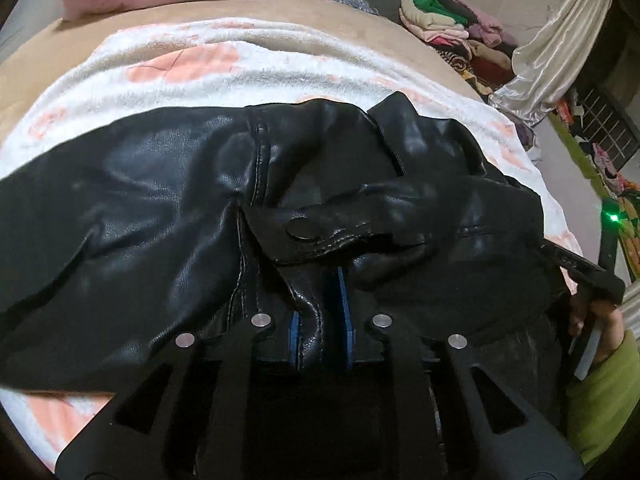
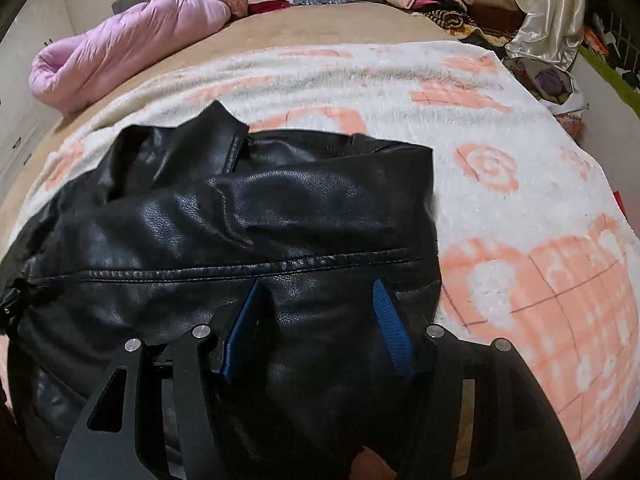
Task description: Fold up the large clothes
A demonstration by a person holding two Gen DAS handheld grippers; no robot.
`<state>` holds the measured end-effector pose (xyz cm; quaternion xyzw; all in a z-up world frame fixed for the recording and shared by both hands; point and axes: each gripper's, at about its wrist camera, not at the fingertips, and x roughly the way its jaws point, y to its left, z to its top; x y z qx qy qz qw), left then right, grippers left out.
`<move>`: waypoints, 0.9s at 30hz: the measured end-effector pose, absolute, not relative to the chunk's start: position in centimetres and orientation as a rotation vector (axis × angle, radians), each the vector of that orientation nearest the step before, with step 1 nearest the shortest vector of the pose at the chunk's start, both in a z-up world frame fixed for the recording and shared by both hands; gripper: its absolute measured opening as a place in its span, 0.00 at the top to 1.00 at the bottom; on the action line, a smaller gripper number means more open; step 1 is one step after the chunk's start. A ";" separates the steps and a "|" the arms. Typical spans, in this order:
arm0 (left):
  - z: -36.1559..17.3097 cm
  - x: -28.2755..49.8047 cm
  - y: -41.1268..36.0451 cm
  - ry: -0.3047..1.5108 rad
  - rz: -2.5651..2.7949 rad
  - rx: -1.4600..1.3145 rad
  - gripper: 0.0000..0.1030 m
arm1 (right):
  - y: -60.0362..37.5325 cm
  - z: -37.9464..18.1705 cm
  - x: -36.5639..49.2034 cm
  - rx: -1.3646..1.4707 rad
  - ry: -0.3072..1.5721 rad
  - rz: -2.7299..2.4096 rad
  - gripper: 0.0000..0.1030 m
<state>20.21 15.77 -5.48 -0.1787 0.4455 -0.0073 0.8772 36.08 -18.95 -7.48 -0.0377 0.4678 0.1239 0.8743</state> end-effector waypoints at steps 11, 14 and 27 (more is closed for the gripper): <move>1.0 16.3 13.6 0.816 0.009 -0.263 0.48 | -16.6 -2.7 28.2 -0.076 0.855 0.426 0.29; -0.7 16.7 12.2 0.883 -0.010 -0.259 0.46 | -15.2 -3.3 26.6 -0.090 0.873 0.450 0.27; -3.5 16.0 12.5 0.920 0.011 -0.299 0.35 | -14.4 -4.8 24.7 -0.088 0.914 0.418 0.16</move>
